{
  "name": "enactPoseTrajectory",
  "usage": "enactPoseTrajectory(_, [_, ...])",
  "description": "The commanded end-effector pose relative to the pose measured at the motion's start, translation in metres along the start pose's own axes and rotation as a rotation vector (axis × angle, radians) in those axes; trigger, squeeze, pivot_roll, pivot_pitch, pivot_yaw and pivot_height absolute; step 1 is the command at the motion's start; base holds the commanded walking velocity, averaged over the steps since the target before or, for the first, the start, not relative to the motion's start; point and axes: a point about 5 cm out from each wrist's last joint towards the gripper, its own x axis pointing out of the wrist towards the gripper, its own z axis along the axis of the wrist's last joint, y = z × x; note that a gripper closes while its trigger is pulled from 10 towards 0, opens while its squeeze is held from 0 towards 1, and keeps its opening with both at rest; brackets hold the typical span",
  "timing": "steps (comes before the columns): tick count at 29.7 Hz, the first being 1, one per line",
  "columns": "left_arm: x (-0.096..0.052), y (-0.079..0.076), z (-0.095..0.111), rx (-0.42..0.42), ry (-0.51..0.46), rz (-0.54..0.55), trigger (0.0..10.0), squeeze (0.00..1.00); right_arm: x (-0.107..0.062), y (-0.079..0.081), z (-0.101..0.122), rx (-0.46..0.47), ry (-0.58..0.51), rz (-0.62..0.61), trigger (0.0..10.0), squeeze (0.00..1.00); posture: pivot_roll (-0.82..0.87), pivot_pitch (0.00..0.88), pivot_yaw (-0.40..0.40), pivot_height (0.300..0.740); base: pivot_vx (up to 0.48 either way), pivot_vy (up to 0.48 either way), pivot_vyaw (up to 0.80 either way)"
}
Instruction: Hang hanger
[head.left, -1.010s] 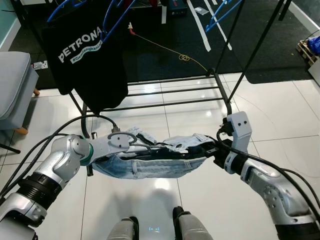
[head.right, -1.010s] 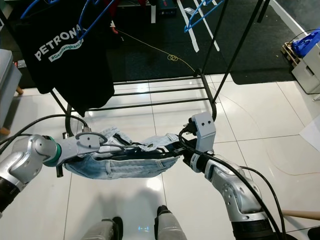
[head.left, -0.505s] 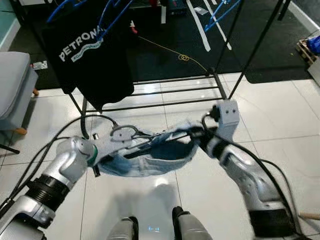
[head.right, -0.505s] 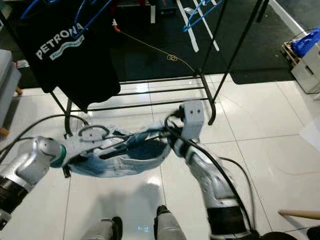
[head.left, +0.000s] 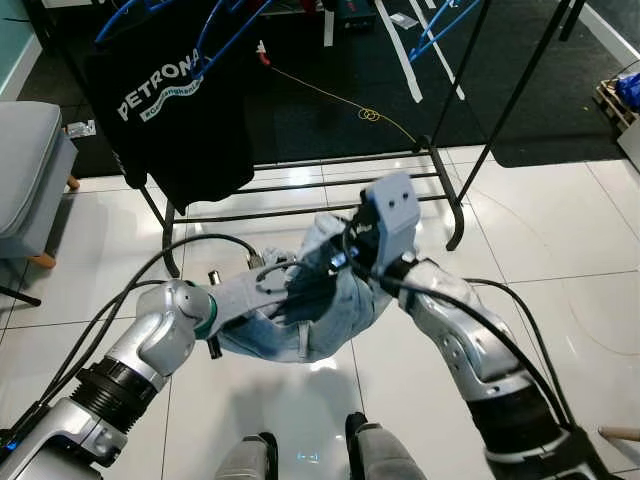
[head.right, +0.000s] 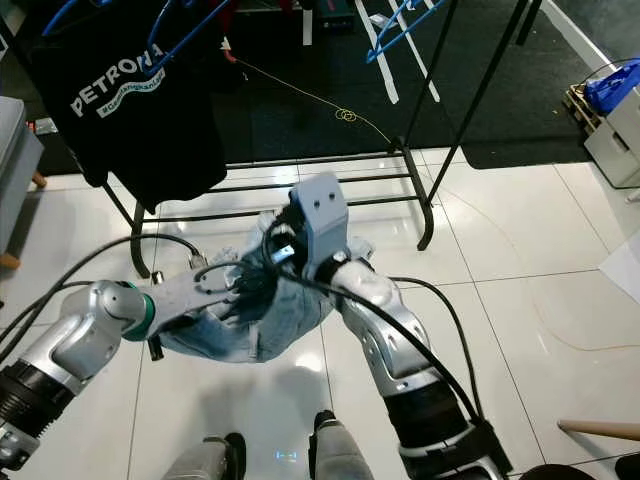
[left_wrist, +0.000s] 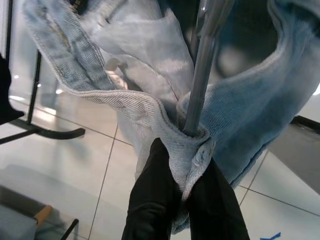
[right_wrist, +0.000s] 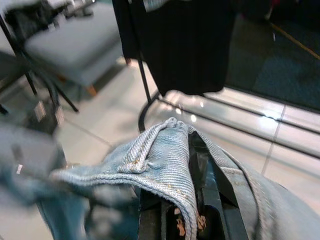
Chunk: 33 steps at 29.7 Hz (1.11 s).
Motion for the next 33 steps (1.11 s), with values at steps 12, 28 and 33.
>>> enactPoseTrajectory(12, [-0.01, 0.014, 0.009, -0.181, -0.107, 0.007, 0.0, 0.0, -0.013, -0.006, -0.021, -0.021, 0.087, -0.042, 0.0, 0.0, -0.05, 0.16, 0.066, 0.74, 0.0, 0.0, 0.0])
enactPoseTrajectory(28, [-0.011, 0.002, 0.035, -0.234, -0.28, -0.087, 0.0, 0.0, -0.012, -0.013, -0.009, -0.015, 0.026, -0.047, 10.0, 1.0, -0.06, 0.158, 0.066, 0.74, 0.0, 0.0, 0.0])
enactPoseTrajectory(33, [-0.012, 0.004, 0.032, -0.225, -0.277, -0.077, 0.0, 0.0, -0.019, -0.03, 0.018, -0.057, -0.186, -0.152, 10.0, 0.0, -0.06, 0.156, 0.067, 0.74, 0.0, 0.0, 0.0])
